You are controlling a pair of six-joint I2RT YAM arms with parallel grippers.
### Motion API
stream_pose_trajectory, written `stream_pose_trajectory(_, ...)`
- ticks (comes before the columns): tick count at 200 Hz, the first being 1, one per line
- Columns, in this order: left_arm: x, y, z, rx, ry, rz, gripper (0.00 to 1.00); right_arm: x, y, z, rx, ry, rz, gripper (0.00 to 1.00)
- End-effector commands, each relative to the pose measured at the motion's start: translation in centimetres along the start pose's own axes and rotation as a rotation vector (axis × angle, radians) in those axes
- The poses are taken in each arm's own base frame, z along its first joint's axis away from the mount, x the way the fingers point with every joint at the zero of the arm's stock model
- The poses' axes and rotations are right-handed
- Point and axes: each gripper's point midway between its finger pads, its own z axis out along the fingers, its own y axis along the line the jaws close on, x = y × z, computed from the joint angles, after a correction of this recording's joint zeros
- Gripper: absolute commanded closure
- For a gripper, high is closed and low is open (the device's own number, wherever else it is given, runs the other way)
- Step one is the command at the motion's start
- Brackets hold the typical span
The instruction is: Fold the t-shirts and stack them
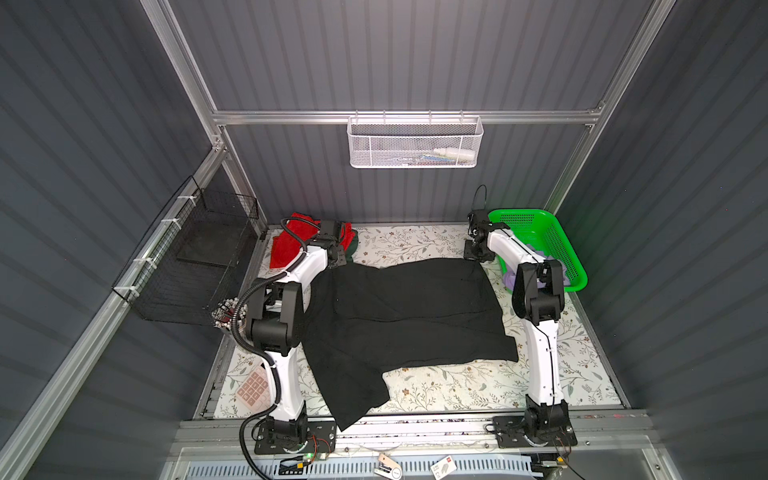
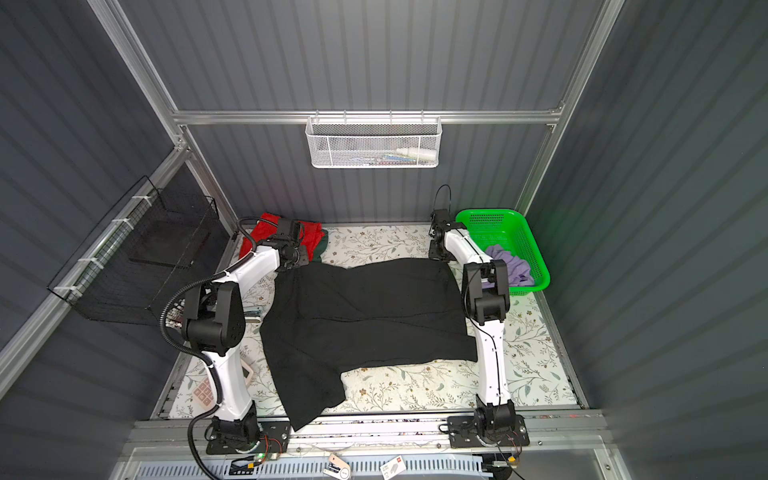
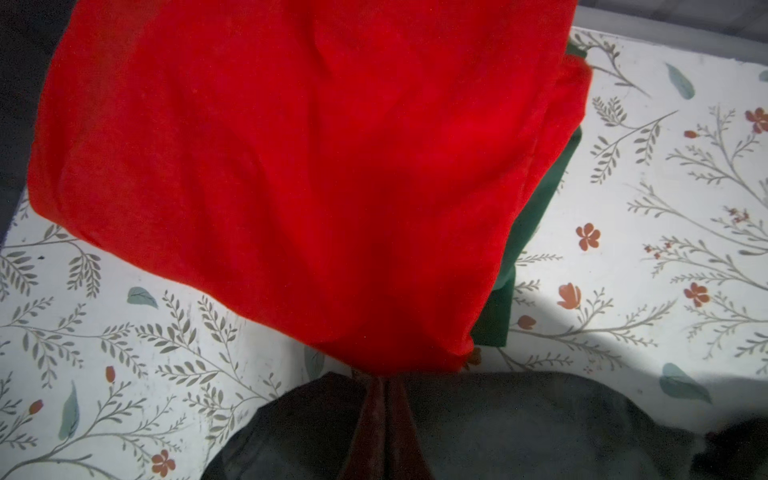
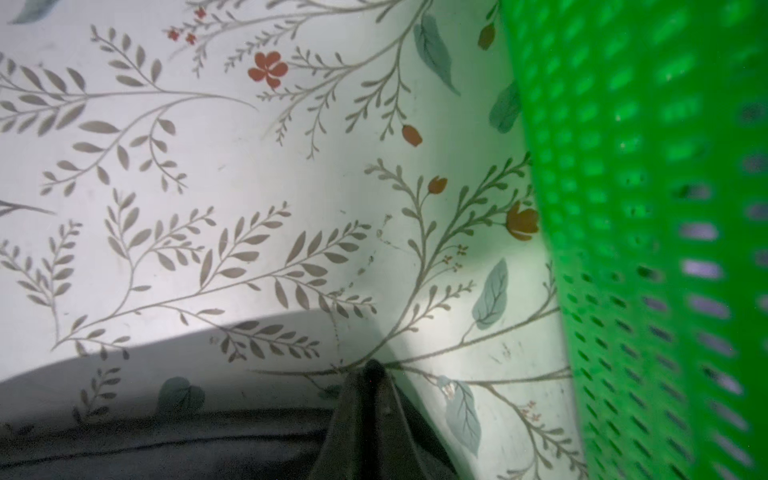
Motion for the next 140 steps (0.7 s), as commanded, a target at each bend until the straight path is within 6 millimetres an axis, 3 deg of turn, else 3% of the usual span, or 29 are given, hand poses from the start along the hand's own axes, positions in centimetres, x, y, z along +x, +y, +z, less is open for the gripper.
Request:
stream_pose_trajectory(1, -2.0, 0.1, 0.2, -0.007, -0.043, 0.009, 1.0, -3.1, -0.3, -1.7, -0.002, -0.085, -0.017, 1.0)
stream_pose_trajectory(67, -0.8, 1.7, 0.4, -0.065, -0.043, 0.009, 1.0, -3.6, -1.9, -2.3, 0.06, -0.108, -0.041, 1.0)
stream_pose_trajectory(86, -0.4, 1.9, 0.3, -0.061, -0.043, -0.002, 1.0, -3.4, -1.6, -2.6, 0.028, -0.113, -0.049, 1.0)
stream_pose_trajectory(140, -0.7, 1.9, -1.8, -0.022, -0.092, -0.049, 1.0, -3.1, -1.6, -4.2, -0.024, -0.201, -0.026, 1.0)
